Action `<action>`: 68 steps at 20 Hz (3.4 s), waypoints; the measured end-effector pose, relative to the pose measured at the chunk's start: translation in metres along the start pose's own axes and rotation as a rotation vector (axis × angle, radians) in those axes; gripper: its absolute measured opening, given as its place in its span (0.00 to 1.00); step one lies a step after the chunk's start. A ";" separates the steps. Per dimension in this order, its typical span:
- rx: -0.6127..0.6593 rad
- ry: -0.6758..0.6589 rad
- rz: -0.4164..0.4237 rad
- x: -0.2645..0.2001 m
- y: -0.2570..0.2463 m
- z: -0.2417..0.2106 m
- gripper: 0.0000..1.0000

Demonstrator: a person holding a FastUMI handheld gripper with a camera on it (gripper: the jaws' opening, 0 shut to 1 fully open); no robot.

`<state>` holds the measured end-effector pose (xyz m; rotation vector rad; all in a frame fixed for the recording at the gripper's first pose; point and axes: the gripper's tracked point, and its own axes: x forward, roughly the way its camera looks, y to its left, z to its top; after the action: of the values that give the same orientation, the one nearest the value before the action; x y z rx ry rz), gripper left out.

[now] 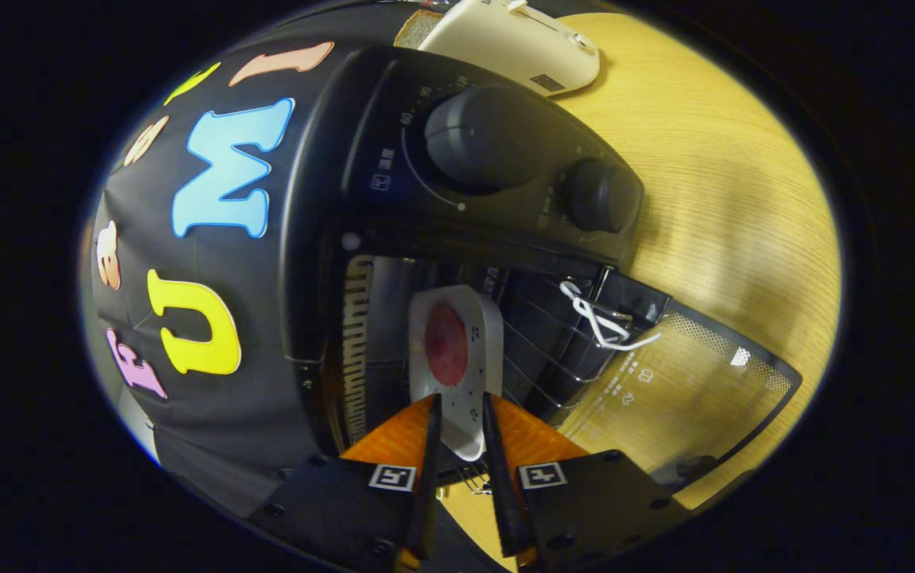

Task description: Open the toaster oven, put the food inside, and close the toaster oven door.

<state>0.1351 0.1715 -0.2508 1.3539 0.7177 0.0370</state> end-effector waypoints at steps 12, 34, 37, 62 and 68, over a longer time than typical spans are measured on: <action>-0.293 0.119 -0.014 -0.070 -0.004 -0.042 0.97; -1.120 0.324 -0.600 -0.120 -0.152 -0.064 0.98; -1.205 0.346 -0.637 -0.114 -0.163 -0.066 0.98; -1.244 0.302 -0.633 -0.098 -0.128 -0.070 0.99; -1.192 0.209 -0.492 -0.099 -0.073 -0.072 0.99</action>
<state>-0.0053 0.1743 -0.2747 0.0232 0.9547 0.1834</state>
